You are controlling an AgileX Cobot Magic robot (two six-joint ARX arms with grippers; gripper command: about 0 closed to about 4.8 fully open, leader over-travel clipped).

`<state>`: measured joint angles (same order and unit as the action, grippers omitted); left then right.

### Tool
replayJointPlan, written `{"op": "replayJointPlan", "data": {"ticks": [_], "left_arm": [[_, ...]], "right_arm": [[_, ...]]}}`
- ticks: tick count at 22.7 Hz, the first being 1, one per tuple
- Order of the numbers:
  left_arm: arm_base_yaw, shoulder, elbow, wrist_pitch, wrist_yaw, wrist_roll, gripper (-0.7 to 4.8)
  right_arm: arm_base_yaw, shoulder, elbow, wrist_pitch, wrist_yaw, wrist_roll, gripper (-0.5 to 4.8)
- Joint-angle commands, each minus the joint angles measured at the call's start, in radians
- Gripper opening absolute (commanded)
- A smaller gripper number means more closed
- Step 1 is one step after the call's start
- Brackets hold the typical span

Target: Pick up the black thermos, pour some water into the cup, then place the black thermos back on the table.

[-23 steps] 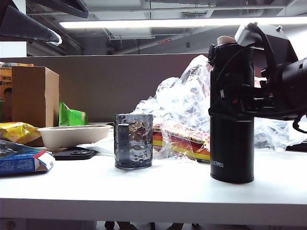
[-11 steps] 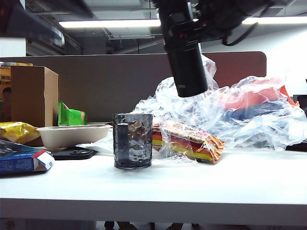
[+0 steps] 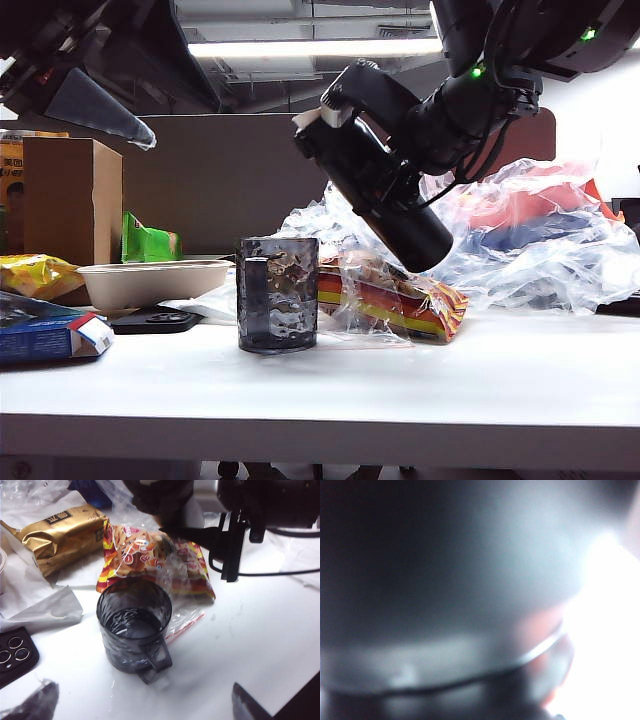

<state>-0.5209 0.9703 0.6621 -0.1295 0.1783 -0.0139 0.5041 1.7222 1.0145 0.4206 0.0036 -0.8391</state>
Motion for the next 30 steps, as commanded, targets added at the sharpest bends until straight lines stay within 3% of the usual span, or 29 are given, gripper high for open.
{"op": "replayJointPlan", "data": {"ticks": [1,3,6,9,13,19,22,27,30], "left_arm": [[-0.001,-0.001,0.007,-0.007,-0.003,0.034,4.79],[-0.001,-0.001,0.007,-0.007,-0.003,0.033,4.79],[-0.001,-0.001,0.007,-0.007,-0.002,0.033,4.79],[-0.001,-0.001,0.007,-0.008,-0.002,0.033,4.79],[-0.001,-0.001,0.007,-0.013,-0.002,0.033,4.79],[-0.001,-0.001,0.007,-0.013,-0.011,0.034,4.79],[-0.001,-0.001,0.007,-0.014,-0.022,0.034,4.79],[-0.001,-0.001,0.007,-0.034,-0.022,0.034,4.79],[-0.001,-0.001,0.007,-0.051,-0.025,0.038,4.79]], "right_arm": [[0.0,-0.064,0.01,-0.081,0.024,-0.06,1.67],[0.0,-0.107,0.008,-0.179,0.023,-0.064,1.67],[0.0,-0.1,0.008,-0.177,0.016,-0.161,1.71],[0.0,-0.085,0.008,-0.144,-0.007,-0.278,1.71],[-0.001,-0.051,0.008,-0.041,0.022,-0.302,1.71],[-0.001,-0.038,0.009,0.012,-0.005,-0.544,1.7],[-0.001,-0.038,0.009,0.055,0.034,-0.562,1.71],[0.0,-0.038,0.009,0.079,0.046,-0.708,1.8],[0.0,-0.038,0.011,0.17,0.042,-0.711,1.8]]}}
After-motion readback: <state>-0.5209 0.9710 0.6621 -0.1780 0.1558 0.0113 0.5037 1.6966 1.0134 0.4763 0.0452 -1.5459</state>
